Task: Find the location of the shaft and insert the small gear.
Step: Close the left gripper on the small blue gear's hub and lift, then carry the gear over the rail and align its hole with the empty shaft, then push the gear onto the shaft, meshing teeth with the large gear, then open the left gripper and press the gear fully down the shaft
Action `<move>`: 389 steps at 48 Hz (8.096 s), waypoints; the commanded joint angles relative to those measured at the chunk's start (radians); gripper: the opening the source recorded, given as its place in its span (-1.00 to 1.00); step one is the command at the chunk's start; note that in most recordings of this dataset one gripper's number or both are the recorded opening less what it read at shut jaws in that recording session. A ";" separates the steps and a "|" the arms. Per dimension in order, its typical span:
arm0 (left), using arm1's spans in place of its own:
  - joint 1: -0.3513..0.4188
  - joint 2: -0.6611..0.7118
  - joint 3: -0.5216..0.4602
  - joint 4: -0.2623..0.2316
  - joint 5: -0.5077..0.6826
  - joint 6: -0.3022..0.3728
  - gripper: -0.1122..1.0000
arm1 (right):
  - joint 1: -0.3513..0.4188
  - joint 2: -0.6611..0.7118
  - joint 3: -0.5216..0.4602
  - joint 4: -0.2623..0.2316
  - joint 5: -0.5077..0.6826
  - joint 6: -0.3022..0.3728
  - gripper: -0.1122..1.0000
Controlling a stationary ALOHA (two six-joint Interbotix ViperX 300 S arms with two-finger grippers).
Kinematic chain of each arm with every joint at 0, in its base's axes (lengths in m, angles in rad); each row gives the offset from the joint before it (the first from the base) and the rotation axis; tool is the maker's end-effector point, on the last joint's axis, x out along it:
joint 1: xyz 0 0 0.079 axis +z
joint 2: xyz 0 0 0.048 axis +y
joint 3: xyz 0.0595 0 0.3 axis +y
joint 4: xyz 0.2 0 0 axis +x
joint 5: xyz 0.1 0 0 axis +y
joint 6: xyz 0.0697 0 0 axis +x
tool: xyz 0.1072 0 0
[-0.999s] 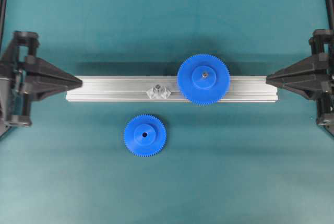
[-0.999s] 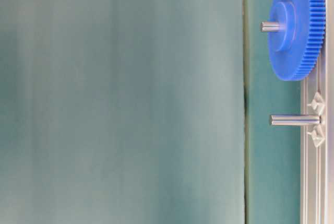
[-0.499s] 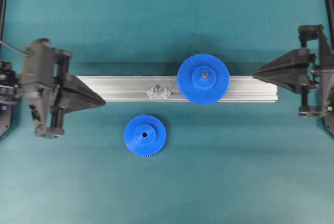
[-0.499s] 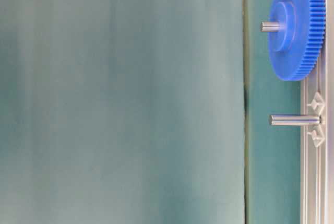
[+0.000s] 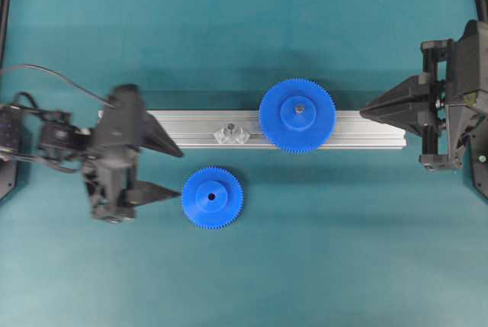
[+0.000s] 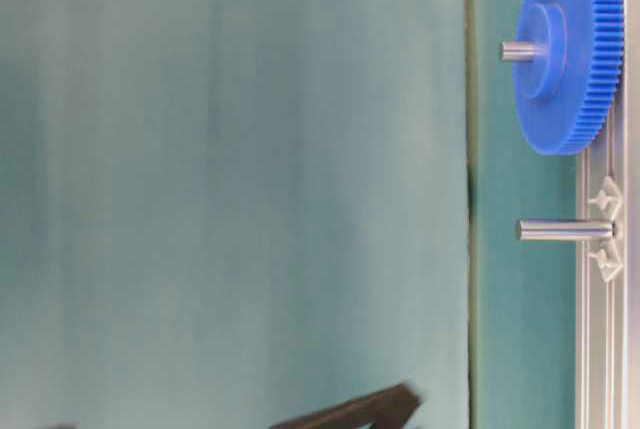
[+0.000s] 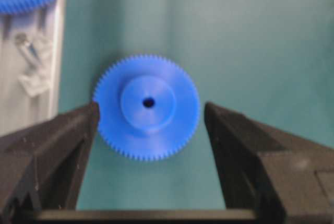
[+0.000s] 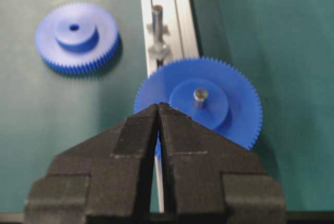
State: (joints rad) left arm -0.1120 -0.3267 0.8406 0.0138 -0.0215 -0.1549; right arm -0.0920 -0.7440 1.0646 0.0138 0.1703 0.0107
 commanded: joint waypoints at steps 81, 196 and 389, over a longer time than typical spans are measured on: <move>-0.029 0.479 -0.298 0.005 0.250 0.052 0.84 | -0.008 -0.012 0.020 -0.002 0.008 0.005 -0.61; 0.186 0.365 -0.549 0.008 0.546 0.370 0.36 | -0.008 -0.179 0.086 -0.002 0.012 0.011 -0.61; 0.253 0.293 -0.532 0.008 0.540 0.365 -0.32 | -0.012 -0.229 0.097 0.003 0.031 0.014 -0.61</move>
State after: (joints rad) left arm 0.1457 -0.0199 0.3160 0.0184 0.5262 0.2086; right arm -0.1028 -0.9771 1.1704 0.0153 0.2102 0.0153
